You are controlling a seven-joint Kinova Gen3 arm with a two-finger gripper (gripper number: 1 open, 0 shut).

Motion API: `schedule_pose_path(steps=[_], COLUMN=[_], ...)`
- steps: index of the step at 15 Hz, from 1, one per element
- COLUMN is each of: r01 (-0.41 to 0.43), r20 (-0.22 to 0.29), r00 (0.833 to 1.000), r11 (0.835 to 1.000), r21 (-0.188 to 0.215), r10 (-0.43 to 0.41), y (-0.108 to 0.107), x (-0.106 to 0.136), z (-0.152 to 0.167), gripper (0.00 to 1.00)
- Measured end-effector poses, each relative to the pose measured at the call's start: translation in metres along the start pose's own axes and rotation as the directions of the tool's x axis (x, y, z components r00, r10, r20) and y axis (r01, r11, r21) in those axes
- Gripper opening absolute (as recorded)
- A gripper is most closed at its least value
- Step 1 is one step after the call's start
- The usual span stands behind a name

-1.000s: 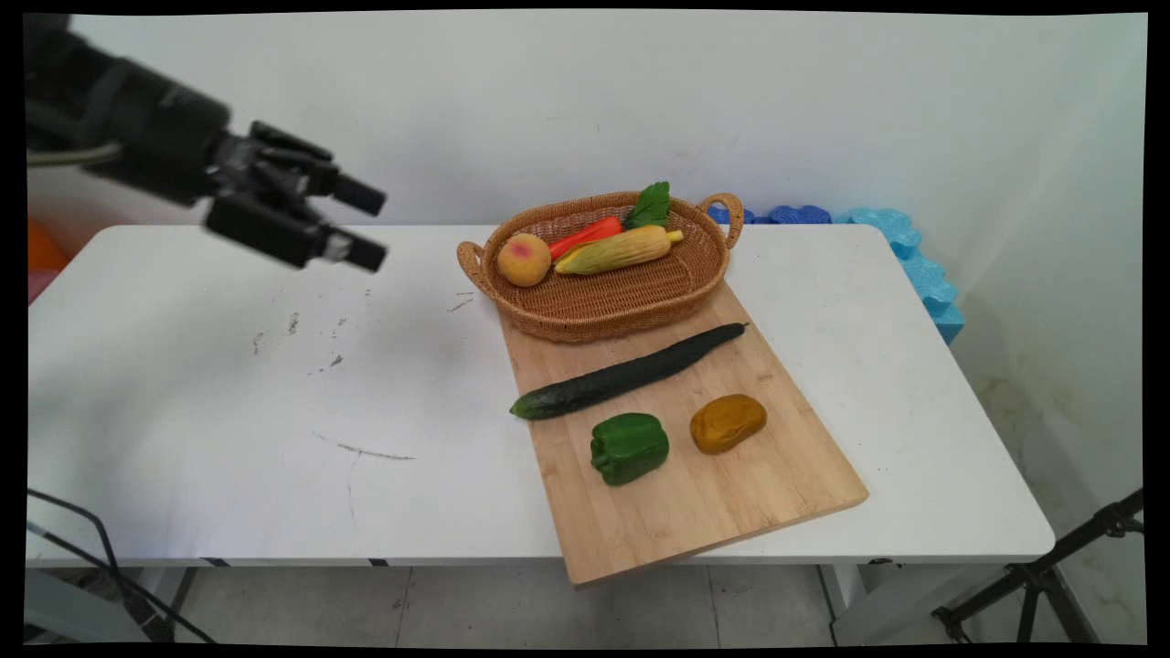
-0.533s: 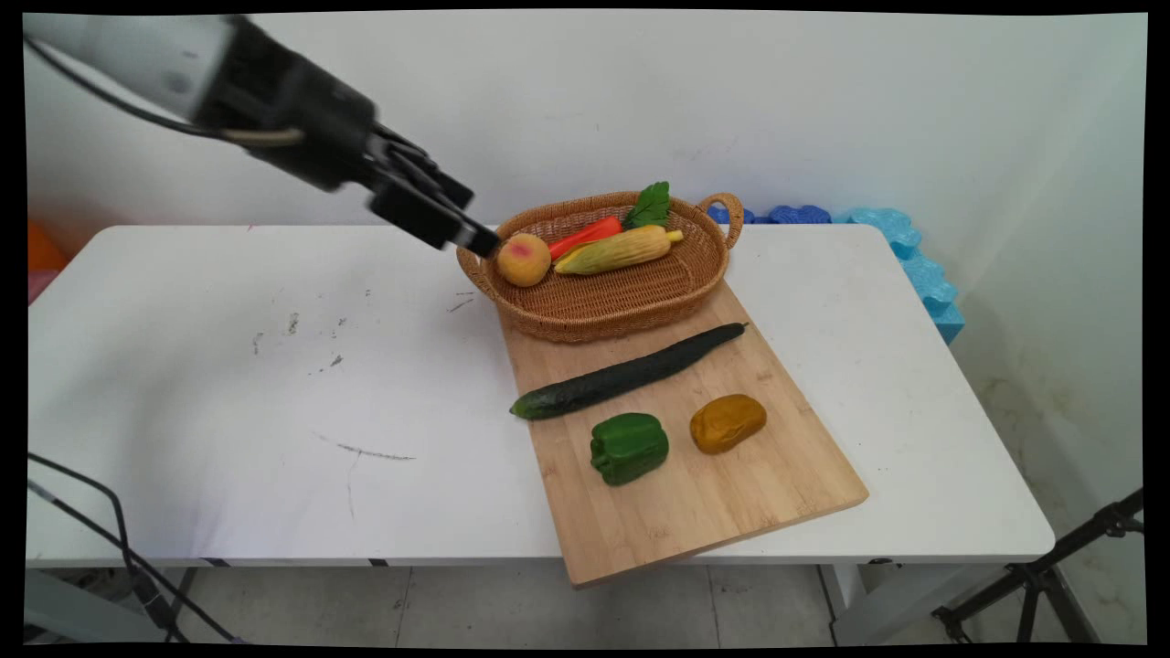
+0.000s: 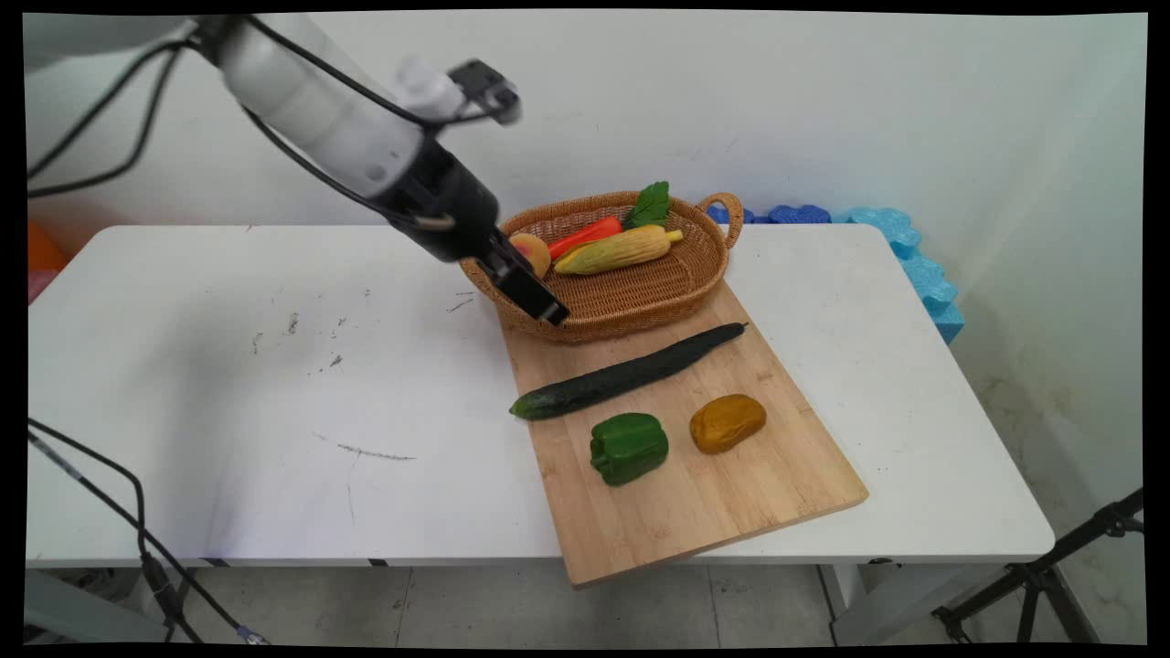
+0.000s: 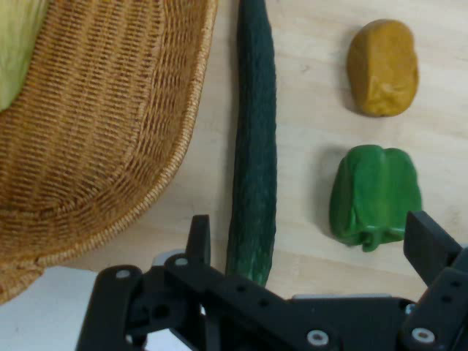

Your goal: Pick up the cucumber from the cutting board

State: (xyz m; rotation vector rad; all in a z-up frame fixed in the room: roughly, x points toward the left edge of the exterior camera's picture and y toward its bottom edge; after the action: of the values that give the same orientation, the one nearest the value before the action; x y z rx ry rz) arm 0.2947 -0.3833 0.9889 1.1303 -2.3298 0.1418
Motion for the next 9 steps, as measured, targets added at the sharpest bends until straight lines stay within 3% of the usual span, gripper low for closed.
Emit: schedule_pose_path(steps=[3,9], r01=[0.013,0.021], r20=[0.069,0.127], r00=[0.997,0.991], r11=[0.999,0.997], r21=[0.039,0.076], r10=[-0.015,-0.03], y=[0.006,0.013], x=[0.007,0.008], z=[0.049,0.097], gripper=[1.0,1.0])
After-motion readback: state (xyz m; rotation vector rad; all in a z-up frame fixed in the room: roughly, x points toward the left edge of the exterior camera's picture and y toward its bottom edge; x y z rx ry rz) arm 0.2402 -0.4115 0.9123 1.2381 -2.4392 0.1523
